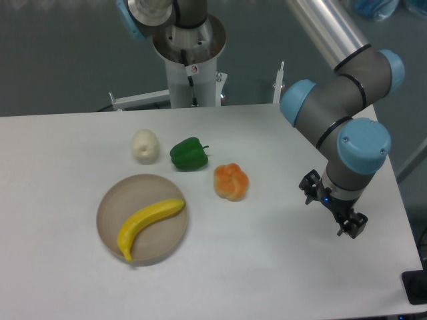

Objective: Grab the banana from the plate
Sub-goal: 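Move the gripper over the yellow banana on the beige plate, then lower the gripper and close it around the banana's middle, then lift the held banana off the plate and carry it beside the orange bun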

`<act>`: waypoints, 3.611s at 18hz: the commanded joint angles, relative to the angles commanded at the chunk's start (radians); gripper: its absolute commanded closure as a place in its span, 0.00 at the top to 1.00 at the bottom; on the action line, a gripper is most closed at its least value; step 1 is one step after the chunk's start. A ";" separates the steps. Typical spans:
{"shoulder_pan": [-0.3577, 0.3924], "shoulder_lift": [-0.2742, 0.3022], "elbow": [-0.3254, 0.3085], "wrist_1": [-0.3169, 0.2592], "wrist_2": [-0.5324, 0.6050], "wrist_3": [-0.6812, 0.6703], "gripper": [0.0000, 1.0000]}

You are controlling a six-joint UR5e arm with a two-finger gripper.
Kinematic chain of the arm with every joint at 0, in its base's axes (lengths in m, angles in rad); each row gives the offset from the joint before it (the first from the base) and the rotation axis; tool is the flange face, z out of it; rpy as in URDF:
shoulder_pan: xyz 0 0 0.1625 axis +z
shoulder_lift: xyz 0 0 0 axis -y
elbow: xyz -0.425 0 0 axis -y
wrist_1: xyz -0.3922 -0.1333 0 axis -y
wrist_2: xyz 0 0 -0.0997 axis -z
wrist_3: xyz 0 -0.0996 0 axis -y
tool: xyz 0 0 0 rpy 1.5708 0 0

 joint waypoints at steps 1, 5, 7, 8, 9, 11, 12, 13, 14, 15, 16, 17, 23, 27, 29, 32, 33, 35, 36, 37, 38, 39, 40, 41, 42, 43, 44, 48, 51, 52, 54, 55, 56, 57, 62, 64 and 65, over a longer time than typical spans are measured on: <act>-0.003 0.000 -0.003 0.003 0.000 0.000 1.00; -0.018 -0.006 -0.005 0.003 -0.002 -0.012 1.00; -0.037 -0.005 -0.003 0.003 -0.003 -0.041 1.00; -0.038 -0.002 -0.008 0.003 -0.006 -0.052 1.00; -0.064 0.006 -0.021 0.003 -0.006 -0.057 1.00; -0.101 0.020 -0.044 0.003 -0.003 -0.098 1.00; -0.121 0.034 -0.060 0.003 -0.006 -0.132 1.00; -0.152 0.044 -0.067 0.003 -0.003 -0.167 1.00; -0.182 0.057 -0.077 0.003 -0.003 -0.198 1.00; -0.208 0.070 -0.090 0.003 -0.003 -0.227 1.00; -0.247 0.098 -0.125 0.005 -0.003 -0.253 1.00; -0.273 0.115 -0.147 0.005 -0.003 -0.267 1.00; -0.452 0.149 -0.300 0.173 0.001 -0.491 1.00; -0.514 0.147 -0.397 0.226 0.003 -0.534 1.00; -0.532 0.140 -0.411 0.227 0.005 -0.574 1.00; -0.538 0.133 -0.446 0.236 0.008 -0.575 1.00; -0.538 0.130 -0.451 0.245 0.008 -0.575 1.00; -0.548 0.123 -0.457 0.259 0.009 -0.574 1.00; -0.548 0.121 -0.457 0.261 0.009 -0.574 1.00; -0.549 0.117 -0.457 0.261 0.009 -0.574 1.00; -0.549 0.115 -0.457 0.261 0.011 -0.575 1.00; -0.549 0.114 -0.457 0.261 0.011 -0.574 1.00; -0.552 0.109 -0.459 0.262 0.011 -0.574 1.00; -0.552 0.107 -0.457 0.262 0.012 -0.574 1.00; -0.552 0.103 -0.457 0.262 0.012 -0.574 0.99; -0.552 0.100 -0.456 0.264 0.012 -0.574 0.88; -0.552 0.095 -0.457 0.273 0.014 -0.574 0.76; -0.552 0.100 -0.453 0.279 0.012 -0.575 0.35; -0.552 0.104 -0.440 0.278 0.012 -0.575 0.17; -0.549 0.110 -0.439 0.276 0.012 -0.574 0.13; -0.548 0.127 -0.423 0.273 0.005 -0.575 0.13; -0.545 0.132 -0.414 0.273 0.001 -0.574 0.13; -0.542 0.144 -0.405 0.272 0.000 -0.574 0.13; -0.538 0.152 -0.396 0.272 0.000 -0.574 0.13; -0.448 0.184 -0.345 0.262 0.005 -0.565 0.13; -0.378 0.186 -0.312 0.258 0.005 -0.557 0.13; -0.349 0.183 -0.298 0.258 0.001 -0.557 0.13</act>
